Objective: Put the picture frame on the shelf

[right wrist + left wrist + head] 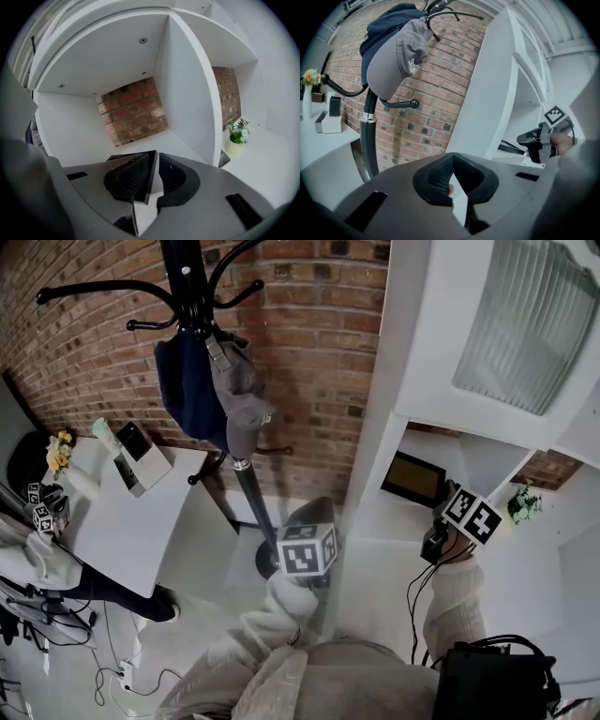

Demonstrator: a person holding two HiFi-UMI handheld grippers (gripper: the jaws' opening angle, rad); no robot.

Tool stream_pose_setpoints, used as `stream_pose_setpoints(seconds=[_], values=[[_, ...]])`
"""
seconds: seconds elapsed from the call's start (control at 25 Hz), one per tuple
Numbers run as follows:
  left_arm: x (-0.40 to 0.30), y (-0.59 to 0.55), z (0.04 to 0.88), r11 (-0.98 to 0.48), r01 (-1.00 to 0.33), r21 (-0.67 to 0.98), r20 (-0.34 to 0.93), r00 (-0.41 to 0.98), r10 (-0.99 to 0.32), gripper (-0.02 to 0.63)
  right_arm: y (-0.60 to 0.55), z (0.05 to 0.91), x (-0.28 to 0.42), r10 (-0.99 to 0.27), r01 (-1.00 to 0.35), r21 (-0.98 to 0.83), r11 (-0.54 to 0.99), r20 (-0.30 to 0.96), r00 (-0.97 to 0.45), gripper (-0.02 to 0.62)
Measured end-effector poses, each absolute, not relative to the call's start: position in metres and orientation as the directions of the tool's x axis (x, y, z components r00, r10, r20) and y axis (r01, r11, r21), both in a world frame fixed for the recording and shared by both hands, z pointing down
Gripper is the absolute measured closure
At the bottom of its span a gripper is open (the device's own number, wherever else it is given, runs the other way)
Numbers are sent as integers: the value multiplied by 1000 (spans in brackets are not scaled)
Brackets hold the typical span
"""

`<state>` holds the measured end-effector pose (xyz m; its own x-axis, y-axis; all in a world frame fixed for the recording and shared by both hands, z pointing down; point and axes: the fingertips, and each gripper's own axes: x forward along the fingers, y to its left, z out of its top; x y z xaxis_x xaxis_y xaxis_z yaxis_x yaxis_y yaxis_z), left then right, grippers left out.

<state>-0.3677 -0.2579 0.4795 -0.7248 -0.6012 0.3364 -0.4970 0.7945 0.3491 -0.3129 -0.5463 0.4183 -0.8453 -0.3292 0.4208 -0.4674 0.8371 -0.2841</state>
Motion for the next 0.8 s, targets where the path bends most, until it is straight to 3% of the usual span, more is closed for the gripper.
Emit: stream_pose_setpoints(seconds=[0.48,0.8], values=[[-328,-273,498,763,-516,389,367,-673,-642,598,-541,442,-250,-327,-506,-322,800,473,-818,518],[-300,-264,510,759,-531,377,404,-643,-651,598,-506,467,-231,-248,-470,-383,795,502,-828,535]])
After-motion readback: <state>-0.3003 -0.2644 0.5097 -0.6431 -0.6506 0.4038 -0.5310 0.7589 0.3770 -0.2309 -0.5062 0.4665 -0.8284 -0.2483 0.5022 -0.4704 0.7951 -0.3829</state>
